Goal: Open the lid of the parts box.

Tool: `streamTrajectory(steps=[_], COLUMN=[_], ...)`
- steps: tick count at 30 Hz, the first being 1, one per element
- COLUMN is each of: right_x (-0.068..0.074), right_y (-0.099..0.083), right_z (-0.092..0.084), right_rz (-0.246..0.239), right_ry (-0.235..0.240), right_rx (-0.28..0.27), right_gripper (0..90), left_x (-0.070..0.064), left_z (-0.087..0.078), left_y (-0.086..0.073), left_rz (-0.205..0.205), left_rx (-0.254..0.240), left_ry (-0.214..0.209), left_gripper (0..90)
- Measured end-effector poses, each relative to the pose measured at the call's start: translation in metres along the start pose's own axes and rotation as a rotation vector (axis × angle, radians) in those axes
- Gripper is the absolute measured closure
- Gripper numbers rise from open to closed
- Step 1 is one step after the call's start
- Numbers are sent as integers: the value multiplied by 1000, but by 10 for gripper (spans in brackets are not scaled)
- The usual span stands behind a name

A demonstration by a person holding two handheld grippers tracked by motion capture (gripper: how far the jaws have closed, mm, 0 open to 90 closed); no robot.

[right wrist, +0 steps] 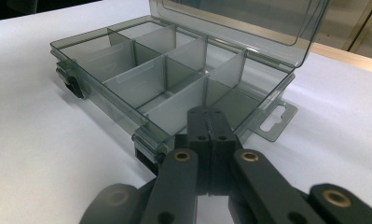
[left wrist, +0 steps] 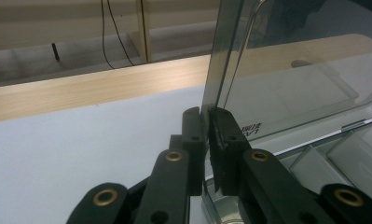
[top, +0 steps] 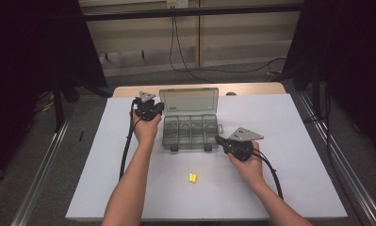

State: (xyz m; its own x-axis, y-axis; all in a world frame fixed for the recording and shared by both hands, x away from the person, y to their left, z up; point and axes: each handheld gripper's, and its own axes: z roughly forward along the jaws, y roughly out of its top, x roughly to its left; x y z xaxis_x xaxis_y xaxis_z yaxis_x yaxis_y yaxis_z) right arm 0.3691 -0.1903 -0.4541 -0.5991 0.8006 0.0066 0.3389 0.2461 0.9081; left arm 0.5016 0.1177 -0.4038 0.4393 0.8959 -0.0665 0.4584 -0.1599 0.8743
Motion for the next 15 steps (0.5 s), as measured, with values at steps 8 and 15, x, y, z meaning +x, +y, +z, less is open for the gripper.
streamTrajectory(steps=[8, 15], right_x=[0, 0], right_y=[0, -1], right_z=[0, 0], right_rz=[-3, -2], right_ry=[1, -2], right_rx=[-1, -4], right_gripper=[900, 900], left_x=[1, 1], left_z=[7, 12], left_y=[-3, -6], left_rz=[-4, -15], left_rx=[0, -8], left_ry=[9, 16], left_gripper=[848, 845])
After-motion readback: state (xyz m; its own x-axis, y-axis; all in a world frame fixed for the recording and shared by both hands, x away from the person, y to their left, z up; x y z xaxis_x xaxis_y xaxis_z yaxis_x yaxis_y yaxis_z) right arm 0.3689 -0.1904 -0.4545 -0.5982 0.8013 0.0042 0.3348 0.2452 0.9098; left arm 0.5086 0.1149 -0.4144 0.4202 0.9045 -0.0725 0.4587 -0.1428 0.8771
